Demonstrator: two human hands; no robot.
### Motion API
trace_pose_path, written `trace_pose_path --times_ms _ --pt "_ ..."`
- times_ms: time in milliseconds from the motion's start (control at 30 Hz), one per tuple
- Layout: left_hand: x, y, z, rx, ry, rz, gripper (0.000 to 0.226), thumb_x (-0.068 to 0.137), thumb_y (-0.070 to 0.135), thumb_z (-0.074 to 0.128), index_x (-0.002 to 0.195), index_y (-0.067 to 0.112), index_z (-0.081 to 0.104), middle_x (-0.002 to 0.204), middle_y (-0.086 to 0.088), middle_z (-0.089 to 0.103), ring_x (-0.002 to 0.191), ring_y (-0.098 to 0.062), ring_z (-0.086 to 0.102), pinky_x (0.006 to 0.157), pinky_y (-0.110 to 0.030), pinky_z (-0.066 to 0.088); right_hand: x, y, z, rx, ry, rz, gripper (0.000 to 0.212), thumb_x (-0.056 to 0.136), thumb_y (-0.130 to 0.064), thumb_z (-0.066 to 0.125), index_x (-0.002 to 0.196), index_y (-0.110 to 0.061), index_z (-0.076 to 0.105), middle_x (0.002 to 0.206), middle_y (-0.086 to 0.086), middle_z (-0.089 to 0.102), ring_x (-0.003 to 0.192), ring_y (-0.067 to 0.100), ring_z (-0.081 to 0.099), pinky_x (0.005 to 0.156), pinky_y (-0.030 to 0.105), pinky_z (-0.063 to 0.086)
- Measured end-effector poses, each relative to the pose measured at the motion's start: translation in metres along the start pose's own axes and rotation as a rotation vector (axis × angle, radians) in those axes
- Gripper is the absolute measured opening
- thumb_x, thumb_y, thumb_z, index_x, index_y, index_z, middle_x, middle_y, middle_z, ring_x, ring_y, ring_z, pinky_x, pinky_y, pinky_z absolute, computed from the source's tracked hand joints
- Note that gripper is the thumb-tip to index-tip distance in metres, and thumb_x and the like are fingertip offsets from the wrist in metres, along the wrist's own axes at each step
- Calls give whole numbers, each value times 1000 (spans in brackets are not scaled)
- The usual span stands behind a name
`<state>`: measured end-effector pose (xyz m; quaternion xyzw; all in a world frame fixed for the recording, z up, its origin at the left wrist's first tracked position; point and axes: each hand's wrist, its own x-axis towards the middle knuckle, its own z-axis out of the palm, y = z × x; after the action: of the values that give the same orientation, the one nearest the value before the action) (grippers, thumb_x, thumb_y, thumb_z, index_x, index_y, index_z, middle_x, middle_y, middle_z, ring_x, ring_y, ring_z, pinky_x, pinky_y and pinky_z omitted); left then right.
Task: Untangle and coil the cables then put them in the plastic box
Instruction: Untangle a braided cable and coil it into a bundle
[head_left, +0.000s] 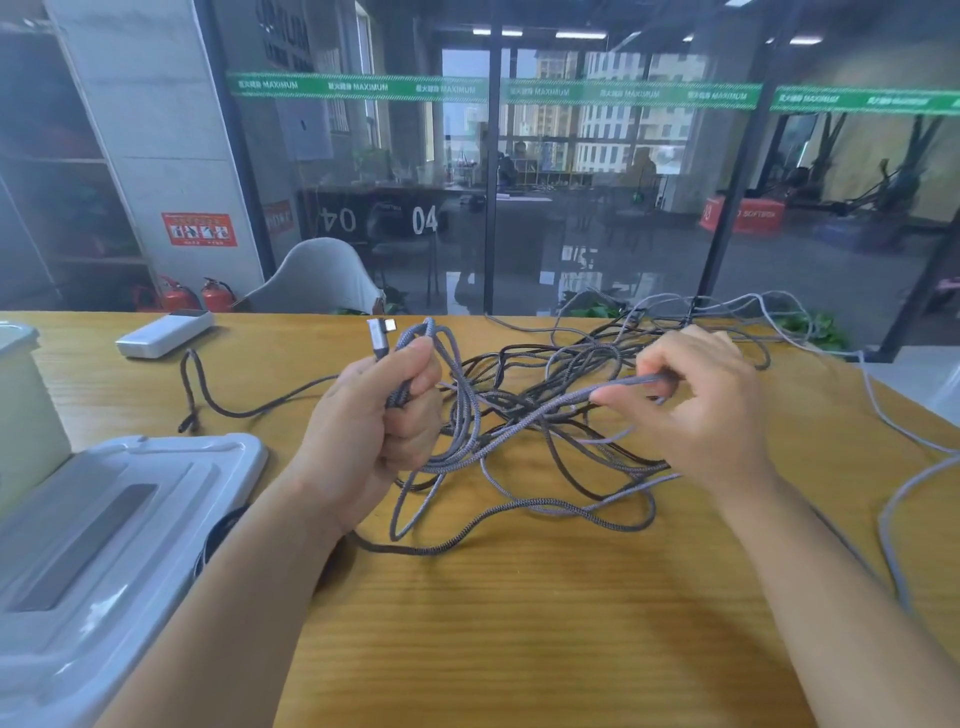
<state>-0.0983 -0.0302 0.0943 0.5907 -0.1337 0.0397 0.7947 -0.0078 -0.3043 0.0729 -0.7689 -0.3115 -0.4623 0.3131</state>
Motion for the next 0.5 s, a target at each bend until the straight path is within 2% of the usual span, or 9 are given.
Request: trace_pose_path --times_ms 67,100,133,200,300,400,433,500 --pt "0 2 0 -18 7 -1 34 99 32 52 69 21 41 49 10 22 40 -7 16 40 -21 14 2 -7 -7 106 13 92 52 74 -60 80 66 -18 50 58 -3 44 64 21 41 67 28 36" --pt "0 2 0 -23 16 -4 36 100 32 53 68 21 41 49 10 22 40 -7 16 40 -21 14 1 -6 -7 185 -44 169 53 74 -62 80 66 -20 50 57 -5 43 61 22 40 63 32 36" --pt "-1 3 0 -29 28 -12 36 99 33 54 68 21 41 48 10 22 39 -6 15 40 -23 12 0 -3 -8 294 -153 250 54 75 -67 79 65 -21 51 57 -6 42 59 22 39 60 36 34" --pt "-2 4 1 -56 50 -26 34 96 35 50 67 22 41 48 10 21 39 -6 15 43 -26 8 -3 8 -12 525 -476 386 58 78 -73 73 68 -19 57 62 4 43 61 27 36 60 35 31" --pt "-3 7 2 -125 45 -23 34 97 36 49 67 22 40 47 12 21 40 -7 11 44 -27 7 -4 21 -25 669 -866 500 45 84 -64 71 68 -23 64 67 3 44 63 16 36 61 26 31" --pt "-4 5 5 -177 -43 -58 35 98 35 49 67 22 41 47 13 18 42 -10 6 42 -27 6 -8 24 -21 451 -964 542 48 80 -67 74 73 -20 74 70 12 58 68 15 48 68 32 39" --pt "-4 3 8 -178 -100 -82 35 99 35 50 67 22 43 47 14 19 41 -10 7 41 -26 7 -9 21 -16 329 -945 543 50 78 -71 75 73 -21 75 69 13 61 67 14 50 69 35 40" --pt "-3 -5 13 -148 -192 -150 34 98 35 51 67 22 45 45 14 25 40 -9 8 40 -25 8 -7 8 -6 34 -826 511 52 77 -75 73 65 -24 71 59 1 57 60 12 50 61 32 40"
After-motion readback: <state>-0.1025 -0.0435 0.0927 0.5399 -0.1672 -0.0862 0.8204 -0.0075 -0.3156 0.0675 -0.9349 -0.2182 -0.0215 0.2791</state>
